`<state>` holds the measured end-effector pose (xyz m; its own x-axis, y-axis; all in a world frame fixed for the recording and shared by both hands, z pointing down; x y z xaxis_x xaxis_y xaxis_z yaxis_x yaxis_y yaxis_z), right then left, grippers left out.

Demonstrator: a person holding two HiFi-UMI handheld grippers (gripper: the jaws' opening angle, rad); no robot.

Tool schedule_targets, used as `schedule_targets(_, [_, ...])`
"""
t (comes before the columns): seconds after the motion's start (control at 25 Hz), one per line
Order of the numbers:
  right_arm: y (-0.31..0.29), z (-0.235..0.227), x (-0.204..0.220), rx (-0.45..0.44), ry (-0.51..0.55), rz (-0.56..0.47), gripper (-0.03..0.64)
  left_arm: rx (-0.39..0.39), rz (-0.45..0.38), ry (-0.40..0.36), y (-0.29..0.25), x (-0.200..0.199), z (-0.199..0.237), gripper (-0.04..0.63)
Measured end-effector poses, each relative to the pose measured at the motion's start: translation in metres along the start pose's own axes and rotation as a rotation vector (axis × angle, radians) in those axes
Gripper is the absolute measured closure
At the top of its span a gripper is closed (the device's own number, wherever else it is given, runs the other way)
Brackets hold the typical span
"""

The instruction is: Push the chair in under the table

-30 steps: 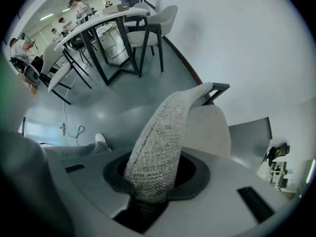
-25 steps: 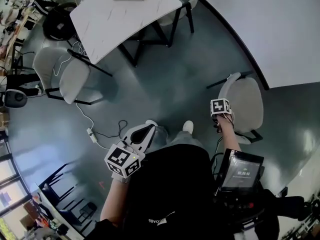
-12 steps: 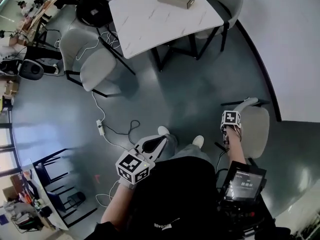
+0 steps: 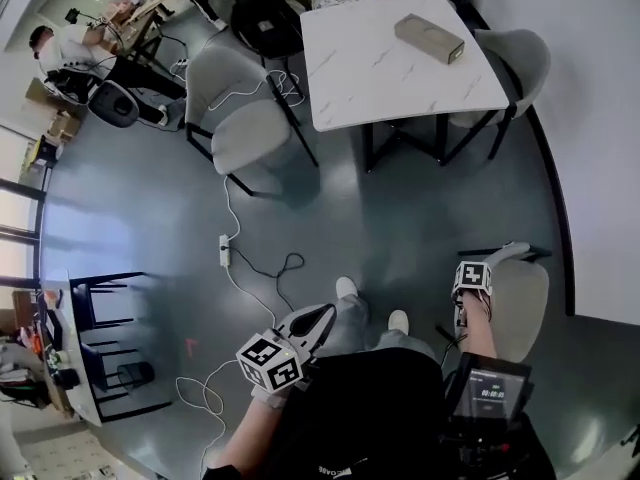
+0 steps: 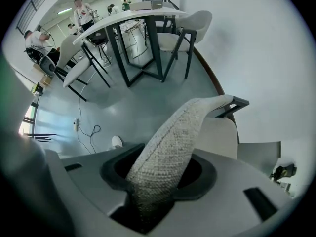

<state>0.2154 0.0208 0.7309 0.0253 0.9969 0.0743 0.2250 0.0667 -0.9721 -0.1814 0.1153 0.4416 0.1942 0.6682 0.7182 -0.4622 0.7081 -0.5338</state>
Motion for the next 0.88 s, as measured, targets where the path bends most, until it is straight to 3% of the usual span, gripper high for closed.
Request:
schedule_targets(0.52, [-0.019, 0.077, -0.027, -0.049, 0.223, 0.05, 0.433, -0.153, -0.09, 0.092, 0.055, 0.046, -0.005, 0.589])
schedule_targets(0.88, [-0.042, 0.142, -0.045, -0.057, 0.404, 0.107, 0.428, -0.219, -0.128, 0.207, 0.093, 0.073, 0.027, 0.591])
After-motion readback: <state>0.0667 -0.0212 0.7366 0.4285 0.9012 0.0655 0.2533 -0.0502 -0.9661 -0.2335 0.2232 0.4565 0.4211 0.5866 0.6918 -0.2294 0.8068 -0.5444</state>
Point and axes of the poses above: the fingertips, and each gripper's own axes: y backward along the fingers, z to its left, x out of its underside, the point moved 7 cm from there along y, backward along the fingers, and after that the axes turned 13 degrees about -x, right-handed, at the moved point
